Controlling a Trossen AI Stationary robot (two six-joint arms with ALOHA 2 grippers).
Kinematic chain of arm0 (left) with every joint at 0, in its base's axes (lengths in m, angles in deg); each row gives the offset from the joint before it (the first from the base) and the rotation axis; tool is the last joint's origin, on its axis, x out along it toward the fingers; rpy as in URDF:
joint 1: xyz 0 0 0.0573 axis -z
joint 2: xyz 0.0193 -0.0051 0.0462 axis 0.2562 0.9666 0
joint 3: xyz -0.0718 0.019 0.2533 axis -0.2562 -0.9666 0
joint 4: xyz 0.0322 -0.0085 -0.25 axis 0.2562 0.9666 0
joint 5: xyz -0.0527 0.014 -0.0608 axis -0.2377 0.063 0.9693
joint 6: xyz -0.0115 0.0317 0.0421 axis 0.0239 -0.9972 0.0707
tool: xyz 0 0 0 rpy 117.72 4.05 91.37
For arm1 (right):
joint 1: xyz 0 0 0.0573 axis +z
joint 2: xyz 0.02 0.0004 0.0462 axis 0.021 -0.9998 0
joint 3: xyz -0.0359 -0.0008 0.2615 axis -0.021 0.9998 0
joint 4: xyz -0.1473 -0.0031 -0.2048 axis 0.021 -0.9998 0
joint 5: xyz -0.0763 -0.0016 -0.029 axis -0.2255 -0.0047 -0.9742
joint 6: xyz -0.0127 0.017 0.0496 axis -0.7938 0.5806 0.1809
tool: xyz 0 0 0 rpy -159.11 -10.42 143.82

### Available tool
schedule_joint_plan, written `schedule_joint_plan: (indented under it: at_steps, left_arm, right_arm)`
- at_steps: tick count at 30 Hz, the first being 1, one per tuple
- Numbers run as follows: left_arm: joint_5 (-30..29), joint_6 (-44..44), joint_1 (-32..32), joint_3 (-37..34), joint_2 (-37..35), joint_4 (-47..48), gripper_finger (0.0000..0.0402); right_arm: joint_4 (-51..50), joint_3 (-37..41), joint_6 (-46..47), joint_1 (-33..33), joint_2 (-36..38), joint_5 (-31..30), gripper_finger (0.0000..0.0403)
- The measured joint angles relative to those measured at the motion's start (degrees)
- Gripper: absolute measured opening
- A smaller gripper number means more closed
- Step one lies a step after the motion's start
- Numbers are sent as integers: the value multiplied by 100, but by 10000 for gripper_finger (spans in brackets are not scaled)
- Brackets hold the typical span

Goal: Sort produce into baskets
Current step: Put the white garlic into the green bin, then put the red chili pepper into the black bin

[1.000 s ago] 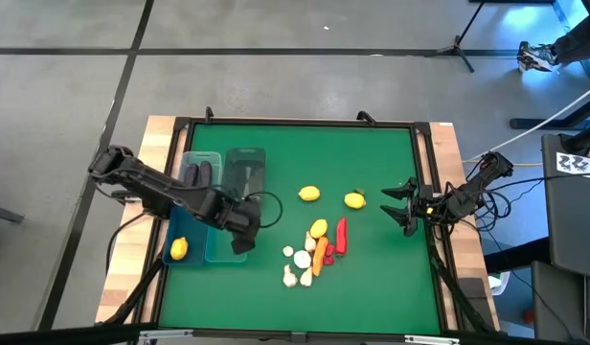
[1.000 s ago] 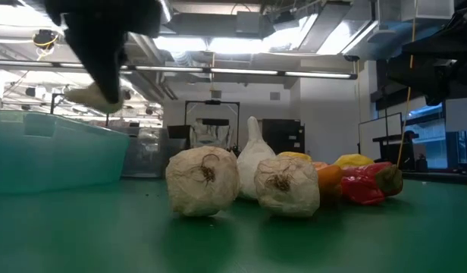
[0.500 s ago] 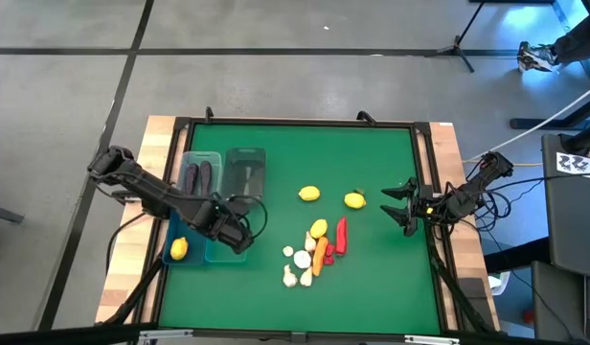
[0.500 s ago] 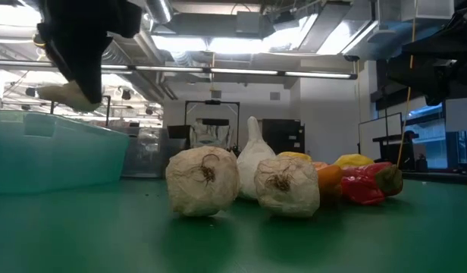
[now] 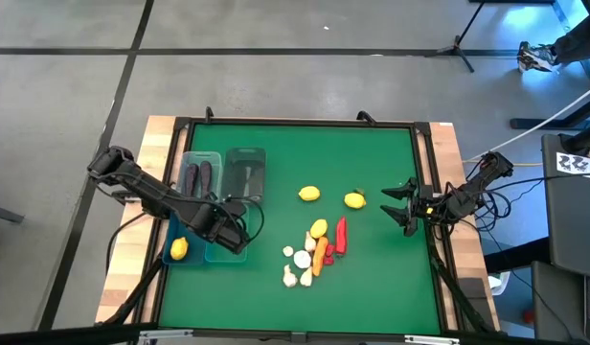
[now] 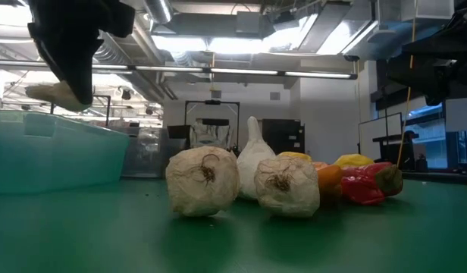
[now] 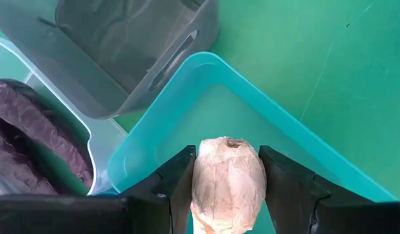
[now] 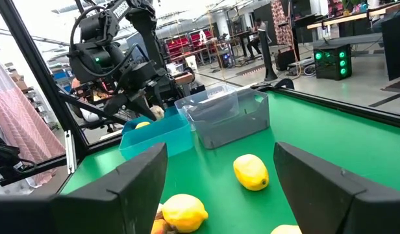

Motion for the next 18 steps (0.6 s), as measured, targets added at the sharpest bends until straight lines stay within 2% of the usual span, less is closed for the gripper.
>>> schedule_joint_plan:
  at_steps: [11, 15, 18]
  left_arm:
    - [-3, -162, -56, 0, 2, 2, 240]
    - [-28, -154, -232, -4, 2, -65, 246]
    - [-101, -680, -396, -4, 2, -549, 243]
  right_arm:
    - [-2, 0, -30, -1, 0, 0, 280]
    - [-2, 0, -170, -1, -1, -2, 280]
    - [-6, -2, -166, 0, 1, -71, 280]
